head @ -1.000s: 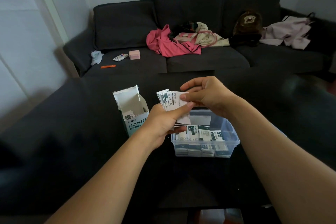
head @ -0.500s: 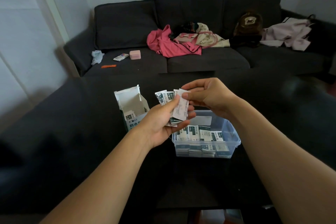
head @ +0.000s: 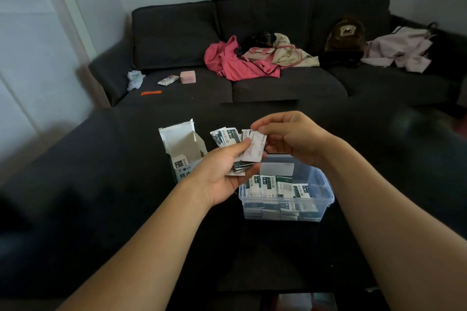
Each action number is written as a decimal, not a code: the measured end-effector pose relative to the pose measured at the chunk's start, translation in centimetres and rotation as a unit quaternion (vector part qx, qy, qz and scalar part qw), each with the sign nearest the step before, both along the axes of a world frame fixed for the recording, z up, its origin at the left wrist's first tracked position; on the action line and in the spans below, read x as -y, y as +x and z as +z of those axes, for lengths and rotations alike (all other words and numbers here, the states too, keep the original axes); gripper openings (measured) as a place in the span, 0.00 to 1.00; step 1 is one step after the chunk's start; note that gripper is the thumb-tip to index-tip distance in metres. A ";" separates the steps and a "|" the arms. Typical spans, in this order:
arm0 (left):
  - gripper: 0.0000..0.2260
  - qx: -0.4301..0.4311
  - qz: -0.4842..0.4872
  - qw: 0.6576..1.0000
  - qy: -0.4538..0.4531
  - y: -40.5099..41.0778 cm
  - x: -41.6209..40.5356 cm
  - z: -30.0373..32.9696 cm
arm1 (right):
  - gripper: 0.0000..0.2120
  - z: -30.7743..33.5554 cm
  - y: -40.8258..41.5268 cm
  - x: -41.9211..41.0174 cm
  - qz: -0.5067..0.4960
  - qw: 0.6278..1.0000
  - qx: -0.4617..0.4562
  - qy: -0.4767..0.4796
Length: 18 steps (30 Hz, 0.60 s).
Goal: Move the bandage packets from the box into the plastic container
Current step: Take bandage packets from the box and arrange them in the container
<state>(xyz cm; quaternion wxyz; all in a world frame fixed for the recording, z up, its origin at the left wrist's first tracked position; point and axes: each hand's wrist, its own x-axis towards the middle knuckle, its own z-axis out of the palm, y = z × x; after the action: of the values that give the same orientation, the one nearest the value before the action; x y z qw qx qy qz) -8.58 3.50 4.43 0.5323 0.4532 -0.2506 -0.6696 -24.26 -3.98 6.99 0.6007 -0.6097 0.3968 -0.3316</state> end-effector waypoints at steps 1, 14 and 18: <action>0.12 -0.013 -0.012 1.000 0.002 0.1 0.0 0.0 | 0.09 0.0 -0.1 0.0 0.011 1.000 0.004 0.006; 0.11 0.013 -0.035 0.999 0.037 0.4 -0.4 0.0 | 0.09 -0.1 -3.0 1.2 0.072 0.996 -0.049 -0.026; 0.10 0.019 -0.039 0.999 0.026 0.3 -0.3 -0.2 | 0.07 -0.1 -2.9 1.0 0.128 0.990 -0.061 -0.012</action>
<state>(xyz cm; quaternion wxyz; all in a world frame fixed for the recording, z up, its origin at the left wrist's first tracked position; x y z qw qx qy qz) -8.33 3.80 4.24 0.4892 0.4697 -0.2604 -0.6872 -27.17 -4.96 6.93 0.6058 -0.6816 0.3473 -0.2186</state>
